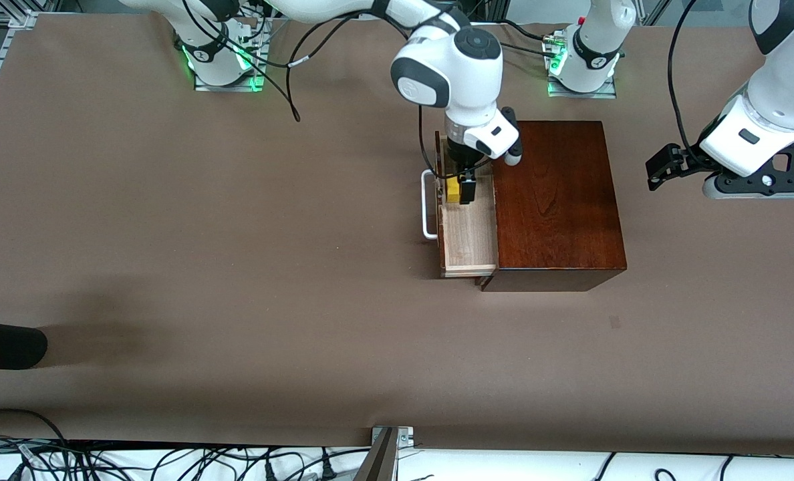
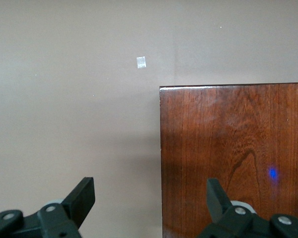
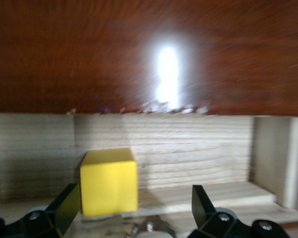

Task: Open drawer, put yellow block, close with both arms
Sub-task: 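Lower the yellow cube into the open drawer with the right gripper, then open the right gripper and withdraw it from the drawer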

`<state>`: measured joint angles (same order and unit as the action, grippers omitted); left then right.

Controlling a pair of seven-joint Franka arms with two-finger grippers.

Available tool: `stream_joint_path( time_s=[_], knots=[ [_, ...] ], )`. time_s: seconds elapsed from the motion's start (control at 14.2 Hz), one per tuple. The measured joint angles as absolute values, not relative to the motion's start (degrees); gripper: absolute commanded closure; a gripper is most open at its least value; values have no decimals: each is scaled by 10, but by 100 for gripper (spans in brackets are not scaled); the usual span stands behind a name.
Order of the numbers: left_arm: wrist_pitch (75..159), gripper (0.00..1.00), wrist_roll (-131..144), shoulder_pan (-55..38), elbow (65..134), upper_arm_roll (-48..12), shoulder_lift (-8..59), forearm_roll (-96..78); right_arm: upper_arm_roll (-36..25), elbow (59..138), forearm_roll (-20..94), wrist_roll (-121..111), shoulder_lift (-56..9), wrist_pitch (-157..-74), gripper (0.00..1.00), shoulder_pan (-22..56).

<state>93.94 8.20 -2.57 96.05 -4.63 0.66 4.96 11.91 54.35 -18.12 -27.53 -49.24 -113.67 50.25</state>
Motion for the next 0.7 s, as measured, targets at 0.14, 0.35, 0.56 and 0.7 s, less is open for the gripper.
stream_joint_path(
  time_s=[0.14, 0.35, 0.56, 0.7],
  knots=[
    [939, 0, 82, -26, 960, -47, 7, 46, 119, 518, -161, -274, -469, -1116, 0, 489],
    [939, 0, 82, -26, 960, -47, 7, 19, 116, 506, -140, -257, -406, -1083, 0, 445],
    [927, 0, 50, -30, 961, -49, 9, -19, 111, 504, -109, -245, -347, -1038, 0, 366],
    [920, 0, -24, -45, 961, -52, 20, -37, 108, 504, -101, -246, -315, -1029, 0, 295]
  ],
)
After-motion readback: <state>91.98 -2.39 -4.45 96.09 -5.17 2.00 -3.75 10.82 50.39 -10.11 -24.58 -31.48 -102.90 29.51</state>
